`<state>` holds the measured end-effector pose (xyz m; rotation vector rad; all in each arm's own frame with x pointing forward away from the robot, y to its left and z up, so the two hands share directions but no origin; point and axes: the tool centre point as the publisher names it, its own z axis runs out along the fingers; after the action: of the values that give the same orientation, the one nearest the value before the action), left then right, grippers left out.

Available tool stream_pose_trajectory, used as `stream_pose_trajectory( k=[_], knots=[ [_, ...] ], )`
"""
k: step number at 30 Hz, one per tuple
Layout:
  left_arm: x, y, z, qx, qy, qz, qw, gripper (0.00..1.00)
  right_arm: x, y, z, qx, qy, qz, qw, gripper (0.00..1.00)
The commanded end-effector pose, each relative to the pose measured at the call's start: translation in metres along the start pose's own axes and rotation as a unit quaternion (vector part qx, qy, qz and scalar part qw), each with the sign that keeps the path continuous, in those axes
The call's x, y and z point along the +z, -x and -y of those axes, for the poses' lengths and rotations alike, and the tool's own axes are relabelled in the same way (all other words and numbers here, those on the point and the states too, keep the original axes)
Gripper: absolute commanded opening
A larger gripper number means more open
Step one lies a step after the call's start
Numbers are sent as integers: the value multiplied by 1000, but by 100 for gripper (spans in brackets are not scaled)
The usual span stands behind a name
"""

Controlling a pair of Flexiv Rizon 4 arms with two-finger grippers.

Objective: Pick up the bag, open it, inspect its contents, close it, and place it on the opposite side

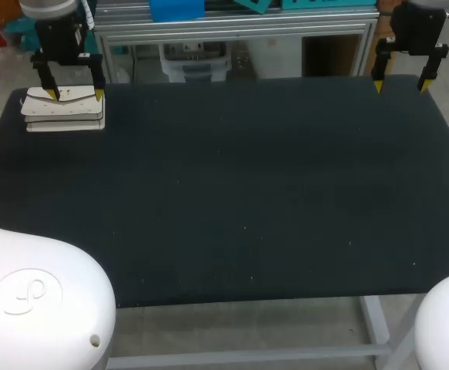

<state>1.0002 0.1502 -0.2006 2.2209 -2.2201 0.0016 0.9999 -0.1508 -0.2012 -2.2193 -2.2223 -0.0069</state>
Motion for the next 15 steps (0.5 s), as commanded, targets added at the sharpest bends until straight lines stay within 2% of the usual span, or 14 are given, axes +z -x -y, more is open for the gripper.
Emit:
stream_pose_trajectory(
  k=[1, 15],
  knots=[
    [0, 0, 0, 0, 0, 1, 1000, 100, -1, -1, 0, 0, -1, 1, 1000, 100],
    [-1, 2, 0, 15, -9, 1, 1000, 100, 0, -3, 0, -15, 4, -7, 1000, 100]
  ],
)
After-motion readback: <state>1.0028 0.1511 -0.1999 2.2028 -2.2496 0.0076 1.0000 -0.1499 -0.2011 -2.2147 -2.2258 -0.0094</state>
